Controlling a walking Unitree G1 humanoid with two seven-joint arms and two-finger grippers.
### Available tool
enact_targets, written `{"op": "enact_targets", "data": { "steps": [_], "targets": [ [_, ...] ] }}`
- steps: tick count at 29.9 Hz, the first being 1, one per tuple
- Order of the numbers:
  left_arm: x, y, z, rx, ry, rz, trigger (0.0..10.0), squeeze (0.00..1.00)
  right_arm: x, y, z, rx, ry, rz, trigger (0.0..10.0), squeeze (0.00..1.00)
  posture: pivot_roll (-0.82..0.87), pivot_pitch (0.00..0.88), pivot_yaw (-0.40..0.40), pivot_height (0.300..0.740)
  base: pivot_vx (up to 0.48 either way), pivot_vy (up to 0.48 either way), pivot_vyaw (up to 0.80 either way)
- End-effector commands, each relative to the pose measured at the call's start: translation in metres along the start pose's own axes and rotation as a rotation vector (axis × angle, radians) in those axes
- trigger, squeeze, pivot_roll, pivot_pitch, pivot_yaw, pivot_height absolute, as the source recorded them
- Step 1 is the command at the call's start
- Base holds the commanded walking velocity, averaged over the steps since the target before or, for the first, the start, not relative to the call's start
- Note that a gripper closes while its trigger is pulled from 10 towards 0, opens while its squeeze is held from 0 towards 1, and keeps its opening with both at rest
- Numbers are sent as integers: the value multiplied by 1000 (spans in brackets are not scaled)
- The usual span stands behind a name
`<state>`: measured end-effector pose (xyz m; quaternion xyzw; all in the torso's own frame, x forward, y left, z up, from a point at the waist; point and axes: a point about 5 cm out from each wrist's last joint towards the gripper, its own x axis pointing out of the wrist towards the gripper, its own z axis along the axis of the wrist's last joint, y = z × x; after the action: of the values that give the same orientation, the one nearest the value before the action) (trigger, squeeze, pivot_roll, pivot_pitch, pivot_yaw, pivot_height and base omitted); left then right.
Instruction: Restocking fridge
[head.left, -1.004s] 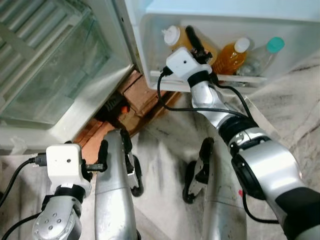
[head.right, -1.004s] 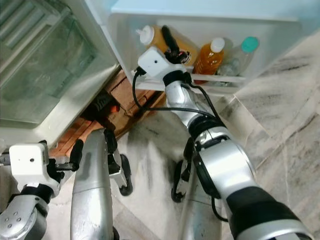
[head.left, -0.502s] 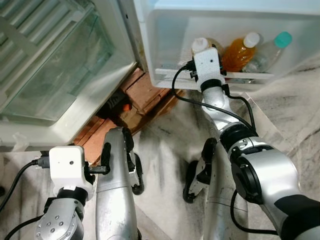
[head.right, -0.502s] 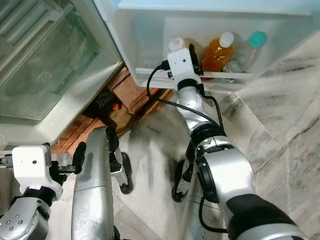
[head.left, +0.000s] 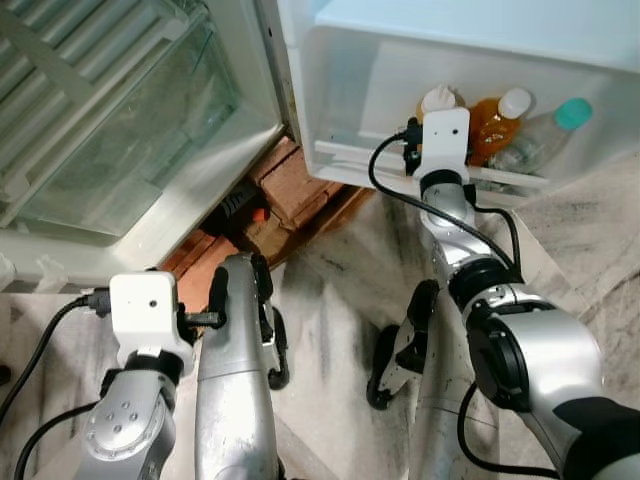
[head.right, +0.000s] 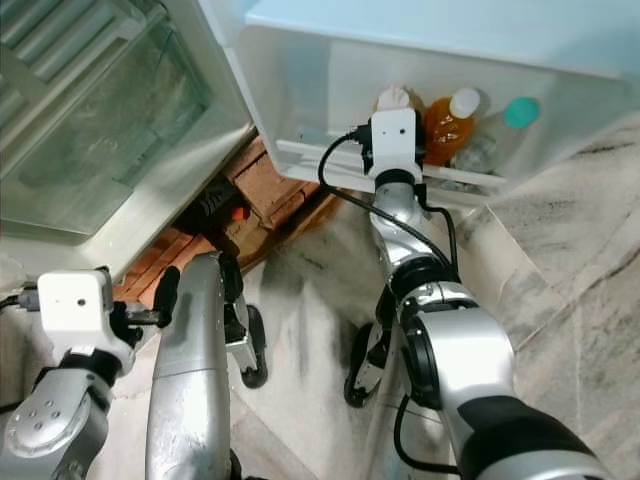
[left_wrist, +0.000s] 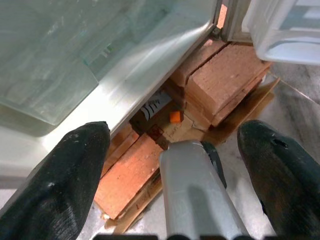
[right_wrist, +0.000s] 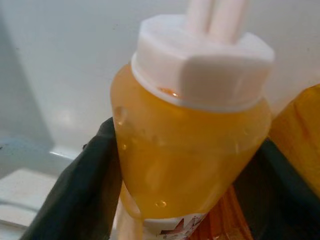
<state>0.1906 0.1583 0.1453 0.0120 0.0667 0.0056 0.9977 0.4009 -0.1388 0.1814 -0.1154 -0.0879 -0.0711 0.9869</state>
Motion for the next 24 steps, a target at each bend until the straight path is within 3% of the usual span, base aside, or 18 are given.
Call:
{"op": "enact_targets", "data": {
  "steps": [1,11,24],
  "targets": [
    [1,2,-8,8,25,-3,10000,0,1,-6,-2,1,17,-32,10000,1000,228,438,49,545,0,0,0],
    [35,-4,-5,6,-40,-36,10000,0,18,-6,40,-15,-113,7,10000,1000,181,312,40,545,0,0,0],
    [66,-10,-1,4,-109,-66,10000,0,23,-2,58,-7,-170,81,10000,1000,125,189,52,545,0,0,0]
  ]
}}
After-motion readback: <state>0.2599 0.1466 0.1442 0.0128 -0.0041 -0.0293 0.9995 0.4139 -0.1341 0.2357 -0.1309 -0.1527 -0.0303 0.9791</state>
